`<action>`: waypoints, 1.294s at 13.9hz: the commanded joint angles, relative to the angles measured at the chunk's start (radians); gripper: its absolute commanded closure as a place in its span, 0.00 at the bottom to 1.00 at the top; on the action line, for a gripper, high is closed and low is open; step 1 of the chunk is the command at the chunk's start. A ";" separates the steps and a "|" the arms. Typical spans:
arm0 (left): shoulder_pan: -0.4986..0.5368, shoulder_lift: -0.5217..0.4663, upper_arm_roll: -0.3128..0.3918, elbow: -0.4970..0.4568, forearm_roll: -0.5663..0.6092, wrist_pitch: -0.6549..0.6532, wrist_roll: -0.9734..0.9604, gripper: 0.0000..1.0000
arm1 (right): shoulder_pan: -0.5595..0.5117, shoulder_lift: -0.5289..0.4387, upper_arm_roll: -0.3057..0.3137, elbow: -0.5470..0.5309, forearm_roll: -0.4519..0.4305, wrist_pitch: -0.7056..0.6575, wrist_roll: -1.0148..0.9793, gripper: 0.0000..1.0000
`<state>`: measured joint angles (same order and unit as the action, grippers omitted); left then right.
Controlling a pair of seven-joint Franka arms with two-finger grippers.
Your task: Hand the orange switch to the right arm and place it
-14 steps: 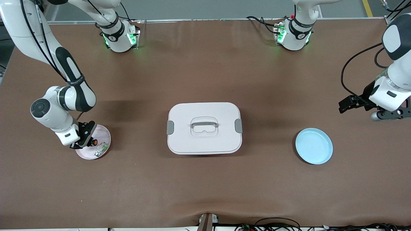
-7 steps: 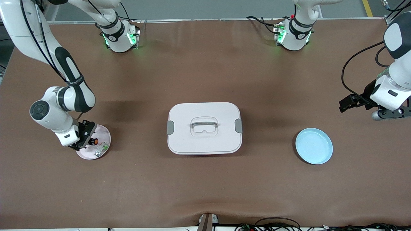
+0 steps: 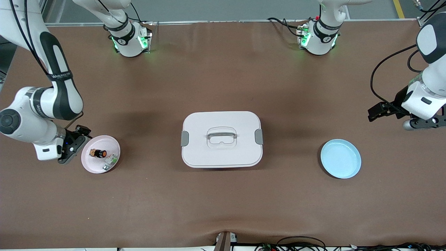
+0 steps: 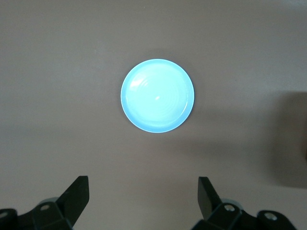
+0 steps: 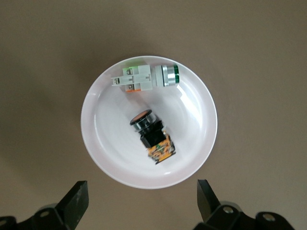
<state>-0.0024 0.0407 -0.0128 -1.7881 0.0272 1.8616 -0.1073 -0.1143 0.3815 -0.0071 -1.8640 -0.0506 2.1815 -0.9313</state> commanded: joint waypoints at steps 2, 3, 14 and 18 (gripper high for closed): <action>-0.019 0.016 0.019 0.143 -0.010 -0.158 0.012 0.00 | -0.018 -0.101 0.002 -0.006 0.040 -0.066 0.302 0.00; -0.019 0.040 0.017 0.212 -0.009 -0.223 0.012 0.00 | -0.018 -0.124 0.001 -0.003 0.040 -0.083 0.362 0.00; 0.012 -0.194 -0.022 0.008 -0.015 -0.262 0.052 0.00 | -0.010 -0.282 0.009 0.175 0.049 -0.422 0.819 0.00; 0.012 -0.239 -0.022 -0.050 -0.015 -0.231 0.052 0.00 | -0.016 -0.280 0.009 0.270 0.051 -0.463 0.825 0.00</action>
<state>-0.0001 -0.1546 -0.0307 -1.7913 0.0262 1.6039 -0.0758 -0.1159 0.1018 -0.0077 -1.6469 -0.0157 1.7466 -0.1214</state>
